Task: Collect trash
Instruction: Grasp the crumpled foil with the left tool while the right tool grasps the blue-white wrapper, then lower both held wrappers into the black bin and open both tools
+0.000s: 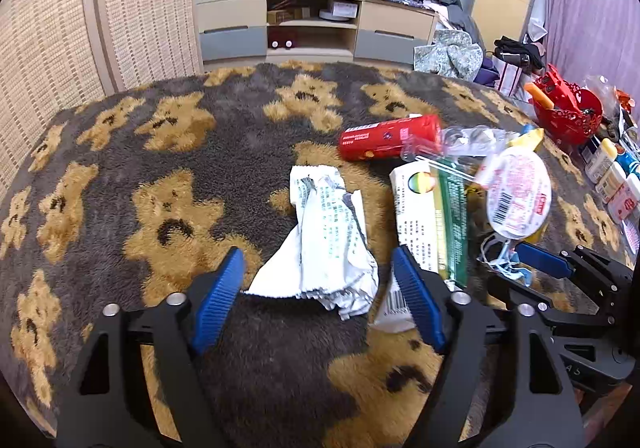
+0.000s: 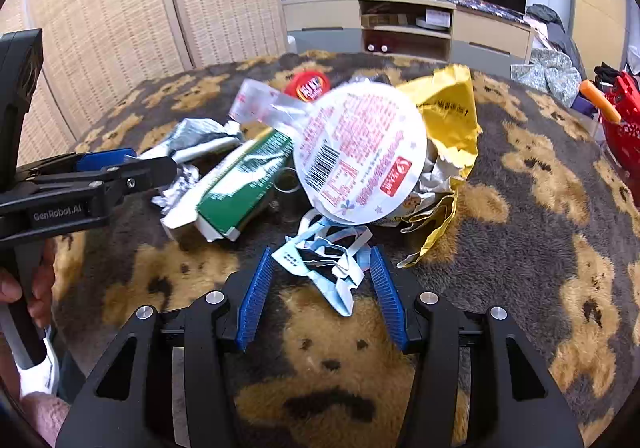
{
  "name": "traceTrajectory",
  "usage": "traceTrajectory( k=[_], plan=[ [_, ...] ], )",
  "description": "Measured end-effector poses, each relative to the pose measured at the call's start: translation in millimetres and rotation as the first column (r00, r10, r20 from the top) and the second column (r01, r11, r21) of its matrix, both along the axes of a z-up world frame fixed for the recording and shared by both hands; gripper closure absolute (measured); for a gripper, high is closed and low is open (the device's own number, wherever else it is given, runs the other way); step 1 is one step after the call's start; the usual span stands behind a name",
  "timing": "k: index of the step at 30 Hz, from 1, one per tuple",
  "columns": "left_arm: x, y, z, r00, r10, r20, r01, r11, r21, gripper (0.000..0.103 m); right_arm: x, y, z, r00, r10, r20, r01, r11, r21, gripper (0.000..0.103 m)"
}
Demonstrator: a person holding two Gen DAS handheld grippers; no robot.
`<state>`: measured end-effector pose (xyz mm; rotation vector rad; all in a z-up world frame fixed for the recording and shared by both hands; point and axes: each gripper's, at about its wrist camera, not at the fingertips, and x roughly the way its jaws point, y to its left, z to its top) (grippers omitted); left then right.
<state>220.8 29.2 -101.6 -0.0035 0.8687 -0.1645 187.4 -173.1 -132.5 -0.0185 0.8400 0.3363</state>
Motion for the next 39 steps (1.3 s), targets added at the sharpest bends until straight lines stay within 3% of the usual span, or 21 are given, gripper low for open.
traceTrajectory(
  k=[2, 4, 7, 9, 14, 25, 31, 39],
  plan=[
    [3, 3, -2, 1.000, -0.001, -0.005, 0.001, 1.000, -0.014, 0.045, 2, -1, -3, 1.000, -0.004, -0.001, 0.004, 1.000, -0.007, 0.058],
    [4, 4, -2, 1.000, -0.001, -0.002, 0.001, 1.000, -0.018, 0.053, 5, -1, -6, 1.000, -0.006, -0.005, 0.006, 1.000, -0.019, 0.076],
    [2, 8, 0, 1.000, -0.003, 0.005, 0.003, 1.000, -0.031, 0.075, 5, -5, -8, 1.000, -0.015, -0.008, 0.015, 1.000, -0.016, 0.083],
    [0, 8, 2, 1.000, -0.008, 0.013, 0.008, 1.000, -0.022, 0.080, 4, -6, -7, 1.000, -0.013, -0.008, 0.013, 1.000, -0.012, 0.092],
    [-9, 6, 9, 0.999, -0.019, 0.031, 0.019, 1.000, 0.006, 0.090, -7, -10, 0, 1.000, -0.005, -0.002, 0.005, 1.000, -0.003, 0.095],
    [-53, 14, 39, 0.995, 0.001, 0.102, -0.003, 1.000, 0.027, 0.092, -49, -19, 26, 1.000, 0.012, 0.021, -0.013, 0.999, 0.040, 0.096],
    [-94, 11, 57, 0.993, -0.014, 0.118, 0.016, 1.000, -0.008, 0.092, -78, -23, 40, 0.999, 0.012, 0.034, -0.014, 0.998, 0.065, 0.096],
    [-159, -3, 57, 0.992, -0.037, 0.117, 0.045, 0.997, -0.062, 0.092, -128, -37, 52, 0.999, -0.002, 0.043, -0.003, 0.995, 0.099, 0.096]
  ],
)
